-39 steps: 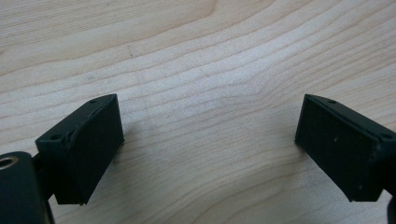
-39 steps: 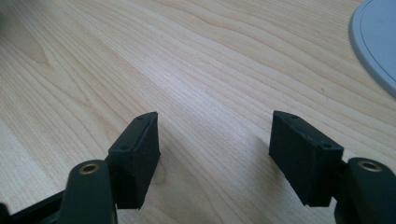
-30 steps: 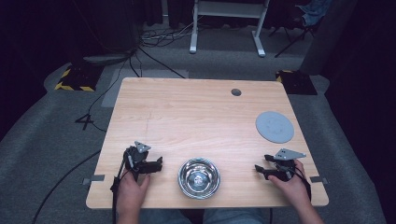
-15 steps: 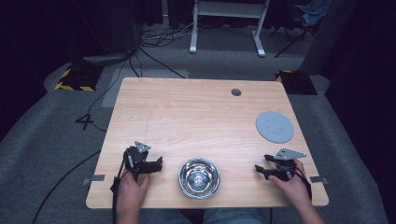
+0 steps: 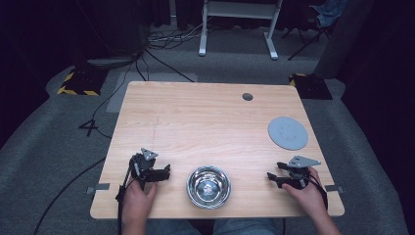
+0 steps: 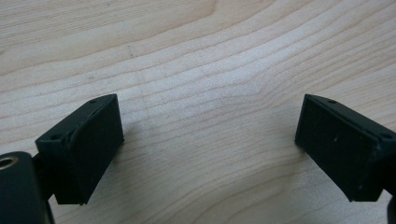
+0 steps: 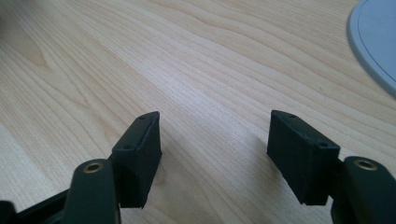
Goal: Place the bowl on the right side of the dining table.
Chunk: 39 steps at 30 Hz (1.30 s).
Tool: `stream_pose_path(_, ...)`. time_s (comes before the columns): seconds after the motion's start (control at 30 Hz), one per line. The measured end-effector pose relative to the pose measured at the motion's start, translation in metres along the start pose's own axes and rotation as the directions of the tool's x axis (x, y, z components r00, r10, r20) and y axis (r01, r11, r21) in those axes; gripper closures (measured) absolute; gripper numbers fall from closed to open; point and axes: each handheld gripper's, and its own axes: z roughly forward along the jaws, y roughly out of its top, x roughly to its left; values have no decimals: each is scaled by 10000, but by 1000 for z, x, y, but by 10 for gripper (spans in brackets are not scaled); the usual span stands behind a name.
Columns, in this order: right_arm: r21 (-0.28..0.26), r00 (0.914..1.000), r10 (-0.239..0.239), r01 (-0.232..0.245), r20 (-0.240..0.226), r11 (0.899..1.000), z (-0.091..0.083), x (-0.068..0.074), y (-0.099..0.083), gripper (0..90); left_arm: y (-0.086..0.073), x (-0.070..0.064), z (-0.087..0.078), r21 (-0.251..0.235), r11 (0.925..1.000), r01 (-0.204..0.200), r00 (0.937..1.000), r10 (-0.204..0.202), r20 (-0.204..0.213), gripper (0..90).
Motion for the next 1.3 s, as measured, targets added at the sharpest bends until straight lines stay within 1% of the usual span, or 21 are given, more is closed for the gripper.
stream_pose_path(0.07, 19, 9998, 215, -215, 5, 9998, 0, 0, 1, 352, 0, 0, 0, -1, 10000, 0, 10000, 0, 0, 78)
stream_pose_path(0.1, 153, 9994, 329, -327, -96, 9993, -1, -1, 2, 349, 0, 0, 0, 0, 10000, 0, 10000, 0, 0, 78)
stream_pose_path(0.17, 255, 9992, 374, -371, -148, 9990, -1, -1, 4, 353, 0, 0, 0, 0, 10000, -1, 10000, 1, -1, 78)
stream_pose_path(0.23, 369, 9981, 521, -509, -325, 9980, -5, 0, 9, 363, 0, 0, 0, 1, 10000, 2, 10000, -2, 5, 78)
stream_pose_path(0.27, 368, 9988, 302, -288, -383, 9989, -9, 1, 13, 363, 0, 0, 0, 0, 10000, -1, 10000, 1, -1, 78)
stream_pose_path(0.3, 368, 9988, 302, -288, -383, 9989, -9, 1, 13, 363, 0, 0, 0, -1, 10000, 1, 10000, -1, -1, 78)
stream_pose_path(0.33, 338, 9986, 270, -255, -447, 9991, -12, 4, 19, 362, 0, 0, 0, 2, 10000, -1, 10000, 1, 7, 78)
stream_pose_path(0.37, 338, 9986, 270, -255, -447, 9991, -12, 4, 19, 362, 0, 0, 0, -5, 10000, -1, 10000, 1, -5, 78)
stream_pose_path(0.43, 260, 9990, 34, -22, -449, 9997, -16, 8, 28, 357, 0, 0, 0, 3, 10000, 0, 10000, 0, 9, 78)
stream_pose_path(0.6, 206, 9984, 62, -51, -560, 9998, -17, 11, 36, 358, 0, 0, 0, -5, 10000, -2, 10000, 2, -4, 77)
stream_pose_path(0.7, 96, 9980, -74, 80, -634, 9999, -20, 16, 47, 362, 0, 0, 0, 12, 10000, -3, 10000, 3, 10, 78)
stream_pose_path(0.73, 96, 9980, -74, 80, -634, 9999, -20, 16, 47, 362, 0, 0, 0, 8, 10000, -4, 10000, 4, 5, 78)
stream_pose_path(0.77, 55, 9979, -196, 200, -616, 9998, -21, 16, 49, 362, 0, 0, 0, 9, 10000, -8, 10000, 8, -1, 78)
stream_pose_path(0.8, 12, 9978, -201, 202, -636, 9998, -23, 17, 54, 365, 0, 0, 0, 7, 10000, -6, 10000, 6, -3, 78)
stream_pose_path(1.0, -113, 9969, -350, 342, -707, 9993, -23, 18, 64, 366, 0, 0, 0, -3, 10000, 11, 10000, -11, 21, 78)
stream_pose_path(1.07, -220, 9963, -458, 443, -730, 9988, -25, 20, 72, 369, 0, 0, 0, 3, 10000, 12, 10000, -12, 21, 78)
stream_pose_path(1.13, -247, 9962, -442, 424, -750, 9988, -25, 21, 74, 371, 0, 0, 0, 1, 10000, 14, 10000, -14, 17, 78)
stream_pose_path(1.2, -395, 9948, -672, 644, -765, 9971, -26, 23, 81, 372, 0, 0, 0, 1, 10000, 17, 10000, -17, 19, 78)
stream_pose_path(1.27, -434, 9947, -633, 599, -809, 9973, -26, 24, 84, 372, 0, 0, 0, 1, 10000, 19, 10000, -19, 20, 78)
stream_pose_path(1.3, -449, 9940, -730, 695, -818, 9966, -24, 25, 87, 372, 0, 0, 0, 0, 10000, 19, 10000, -19, 18, 78)
